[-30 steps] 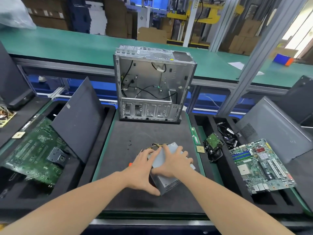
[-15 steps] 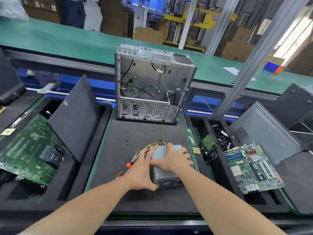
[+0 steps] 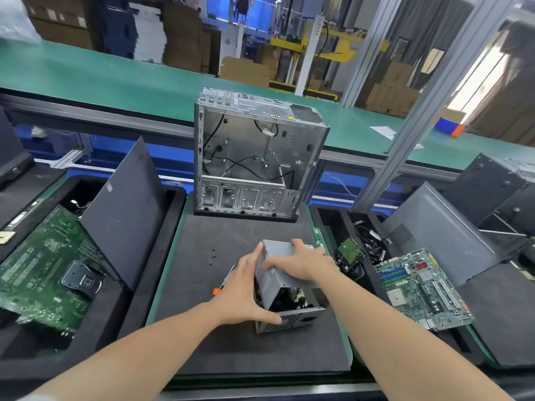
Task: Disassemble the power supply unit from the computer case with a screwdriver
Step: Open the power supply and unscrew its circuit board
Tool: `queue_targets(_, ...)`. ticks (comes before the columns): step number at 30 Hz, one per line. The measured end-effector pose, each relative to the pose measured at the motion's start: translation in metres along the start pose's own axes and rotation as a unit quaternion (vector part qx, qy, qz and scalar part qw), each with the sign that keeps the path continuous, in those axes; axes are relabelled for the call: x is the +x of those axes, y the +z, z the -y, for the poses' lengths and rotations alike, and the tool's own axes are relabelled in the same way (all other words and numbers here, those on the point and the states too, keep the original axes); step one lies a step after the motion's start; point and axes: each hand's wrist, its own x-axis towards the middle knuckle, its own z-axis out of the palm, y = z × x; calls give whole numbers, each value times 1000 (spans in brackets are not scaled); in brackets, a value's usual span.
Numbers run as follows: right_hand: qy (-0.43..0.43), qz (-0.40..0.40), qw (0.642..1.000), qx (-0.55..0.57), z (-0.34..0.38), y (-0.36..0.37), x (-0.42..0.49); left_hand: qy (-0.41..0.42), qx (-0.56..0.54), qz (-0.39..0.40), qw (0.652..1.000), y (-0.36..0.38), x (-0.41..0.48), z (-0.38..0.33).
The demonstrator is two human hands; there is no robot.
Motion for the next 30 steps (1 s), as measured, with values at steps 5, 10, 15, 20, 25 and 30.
queue_targets(5, -25, -11, 986, 167, -4, -35, 7, -44, -27, 8, 999, -21, 16, -5)
queue_targets(10, -62, 48, 922, 379, 3, -73, -1, -117, -209, -25, 971, -46, 34, -13)
queue_targets(15, -17, 121, 804, 583, 17, -70, 0, -223, -428, -67, 873, -71, 48, -25)
queue_targets(20, 1, 229, 687, 690, 39, -41, 6, -247, -531, 22, 810, -94, 53, -26)
queue_targets(25, -29, 250, 606, 755, 59, -26, 31, -281, -572, -7, 771, -110, 60, -12)
queue_targets(30, -39, 294, 586, 754, 74, -19, 70, -308, -528, -104, 784, -135, 75, 10)
